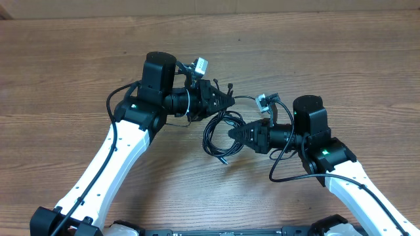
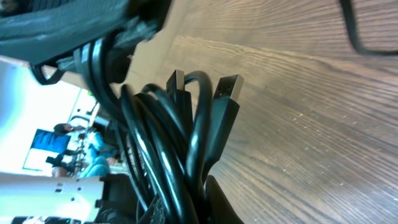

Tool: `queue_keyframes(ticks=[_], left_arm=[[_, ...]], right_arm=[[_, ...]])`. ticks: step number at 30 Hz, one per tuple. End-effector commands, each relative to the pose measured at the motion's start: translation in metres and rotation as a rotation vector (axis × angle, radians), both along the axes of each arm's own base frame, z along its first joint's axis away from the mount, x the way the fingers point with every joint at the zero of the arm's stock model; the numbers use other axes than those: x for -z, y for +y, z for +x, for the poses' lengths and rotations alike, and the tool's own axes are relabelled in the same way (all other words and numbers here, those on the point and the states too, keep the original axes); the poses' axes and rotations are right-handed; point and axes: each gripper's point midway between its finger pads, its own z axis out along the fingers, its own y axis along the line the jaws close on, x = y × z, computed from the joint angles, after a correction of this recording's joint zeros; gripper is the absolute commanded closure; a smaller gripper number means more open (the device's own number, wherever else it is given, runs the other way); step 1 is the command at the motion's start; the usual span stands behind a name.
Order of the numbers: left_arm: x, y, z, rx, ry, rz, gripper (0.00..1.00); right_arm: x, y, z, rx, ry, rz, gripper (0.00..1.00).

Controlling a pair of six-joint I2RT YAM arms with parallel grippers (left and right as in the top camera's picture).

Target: Untangle cables

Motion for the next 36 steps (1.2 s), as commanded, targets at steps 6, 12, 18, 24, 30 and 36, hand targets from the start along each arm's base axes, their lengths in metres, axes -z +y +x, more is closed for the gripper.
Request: queue_keyframes(ticks=[6, 12, 18, 24, 30, 36], left_arm=[[-0.004, 0.024, 0.046, -0.278, -0.092, 0.126, 0.96], [-0.002, 0.039, 0.066, -0.395, -0.145, 0.186, 0.96], [0.016, 0.055, 0.072, -0.479, -0.114, 0.282, 0.96], [0.041, 0.053, 0.064, -0.451, -0.035, 0.335, 0.96], [0.067, 0.040, 0.054, -0.398, 0.023, 0.385, 0.96], [0.075, 0.035, 0.052, -0.370, 0.021, 0.403, 0.96]], right_arm=[[0.013, -0.001, -0.021, -0.054, 0.092, -0.025, 0.96], [0.005, 0.003, -0.044, -0.185, 0.085, 0.036, 0.96], [-0.020, 0.006, -0.071, -0.370, 0.024, 0.172, 0.96], [-0.042, 0.008, -0.079, -0.467, -0.071, 0.266, 0.96], [-0.049, 0.008, -0.078, -0.486, -0.128, 0.282, 0.96], [-0.050, 0.008, -0.077, -0.487, -0.143, 0.282, 0.96]])
